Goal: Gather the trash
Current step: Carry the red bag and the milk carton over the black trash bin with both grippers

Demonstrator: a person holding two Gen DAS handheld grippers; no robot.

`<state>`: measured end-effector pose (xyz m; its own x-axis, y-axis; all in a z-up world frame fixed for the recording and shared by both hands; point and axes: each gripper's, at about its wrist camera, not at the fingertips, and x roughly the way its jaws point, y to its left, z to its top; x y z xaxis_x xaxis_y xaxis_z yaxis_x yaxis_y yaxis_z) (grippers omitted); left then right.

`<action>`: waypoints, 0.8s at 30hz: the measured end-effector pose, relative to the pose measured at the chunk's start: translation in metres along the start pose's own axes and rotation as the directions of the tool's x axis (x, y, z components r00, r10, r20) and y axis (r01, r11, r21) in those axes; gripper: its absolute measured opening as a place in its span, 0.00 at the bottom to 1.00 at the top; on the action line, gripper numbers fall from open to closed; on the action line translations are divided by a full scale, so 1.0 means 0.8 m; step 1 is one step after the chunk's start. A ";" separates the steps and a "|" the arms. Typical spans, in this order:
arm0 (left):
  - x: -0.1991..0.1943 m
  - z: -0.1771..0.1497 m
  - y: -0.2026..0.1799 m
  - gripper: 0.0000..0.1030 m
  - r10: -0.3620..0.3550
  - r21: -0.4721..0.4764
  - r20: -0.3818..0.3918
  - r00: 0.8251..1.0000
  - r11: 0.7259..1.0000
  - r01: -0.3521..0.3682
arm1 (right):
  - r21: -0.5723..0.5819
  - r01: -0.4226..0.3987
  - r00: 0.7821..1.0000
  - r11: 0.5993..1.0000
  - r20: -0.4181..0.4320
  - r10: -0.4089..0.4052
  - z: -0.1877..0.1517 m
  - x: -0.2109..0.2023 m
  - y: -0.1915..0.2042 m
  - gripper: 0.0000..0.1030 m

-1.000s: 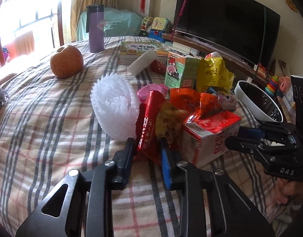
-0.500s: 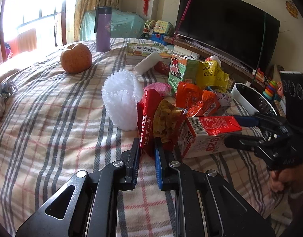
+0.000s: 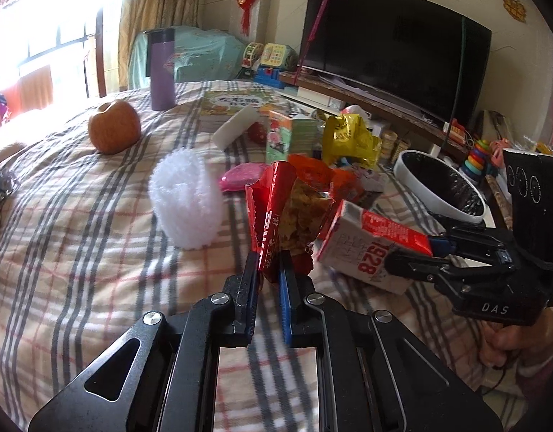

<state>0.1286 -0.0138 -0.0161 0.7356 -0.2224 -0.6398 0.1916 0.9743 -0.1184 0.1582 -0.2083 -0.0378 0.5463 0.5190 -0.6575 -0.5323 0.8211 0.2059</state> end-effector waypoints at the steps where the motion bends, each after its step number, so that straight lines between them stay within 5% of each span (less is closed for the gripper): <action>1: 0.001 0.001 -0.004 0.09 -0.007 0.005 0.000 1.000 1.000 0.007 | 0.023 0.018 1.000 1.000 0.012 -0.018 -0.004 -0.009 -0.007 0.32; 10: 0.013 0.013 -0.065 0.09 -0.087 0.071 -0.019 0.996 0.994 0.088 | 0.158 0.144 0.982 0.977 0.100 -0.161 -0.022 -0.082 -0.049 0.31; 24: 0.045 0.040 -0.156 0.09 -0.172 0.161 -0.068 0.983 0.970 0.181 | 0.297 0.296 0.938 0.908 0.091 -0.335 -0.033 -0.140 -0.119 0.31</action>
<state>0.1521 -0.1450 0.0000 0.6457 -0.3840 -0.6600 0.4240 0.8992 -0.1084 0.1310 -0.3510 -0.0030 0.7494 0.2328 -0.6198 -0.1298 0.9696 0.2073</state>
